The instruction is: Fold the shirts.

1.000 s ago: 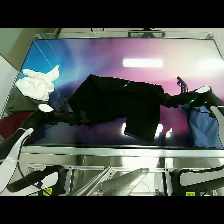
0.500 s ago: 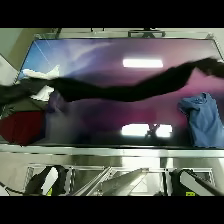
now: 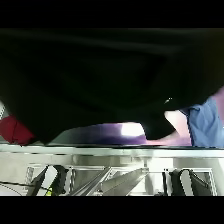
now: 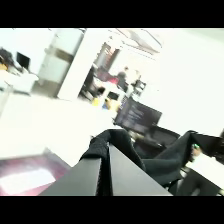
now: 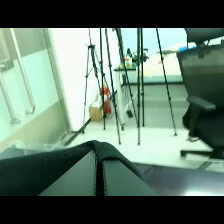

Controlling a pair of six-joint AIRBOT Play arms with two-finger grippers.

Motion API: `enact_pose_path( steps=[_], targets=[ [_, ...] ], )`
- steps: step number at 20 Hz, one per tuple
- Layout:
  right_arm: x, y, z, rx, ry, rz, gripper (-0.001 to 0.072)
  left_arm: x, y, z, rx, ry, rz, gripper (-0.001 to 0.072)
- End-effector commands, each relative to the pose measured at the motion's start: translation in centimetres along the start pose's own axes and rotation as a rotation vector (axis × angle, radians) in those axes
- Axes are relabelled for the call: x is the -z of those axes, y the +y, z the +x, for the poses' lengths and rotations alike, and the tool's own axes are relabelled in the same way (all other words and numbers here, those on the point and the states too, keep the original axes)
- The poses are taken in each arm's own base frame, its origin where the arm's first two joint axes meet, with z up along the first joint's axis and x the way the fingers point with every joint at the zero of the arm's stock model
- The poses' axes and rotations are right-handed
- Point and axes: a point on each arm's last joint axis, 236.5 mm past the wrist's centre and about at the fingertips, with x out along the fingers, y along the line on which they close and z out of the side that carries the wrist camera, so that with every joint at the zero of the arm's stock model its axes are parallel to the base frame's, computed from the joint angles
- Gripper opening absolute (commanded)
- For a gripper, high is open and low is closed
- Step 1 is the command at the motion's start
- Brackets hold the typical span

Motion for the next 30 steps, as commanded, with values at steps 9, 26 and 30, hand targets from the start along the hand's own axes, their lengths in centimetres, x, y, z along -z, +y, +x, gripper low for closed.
enact_pose_path(
  steps=[9, 26, 30],
  targets=[
    [34.5, -9.9, 16.2, -0.048, 0.696, 0.38, 0.0016, 28.4, 30.1, 0.7, -0.434, 0.535, -0.629, 0.0022],
    [52.4, -16.6, 17.0, 0.048, 1.015, 0.574, 0.0015, 41.0, 47.4, -1.0, -0.501, 0.821, -0.647, 0.0012],
    [54.7, -18.0, 15.0, 0.122, 1.118, 0.515, 0.0015, 41.6, 47.7, -1.9, -0.556, 0.966, -0.531, 0.0012]
  ],
)
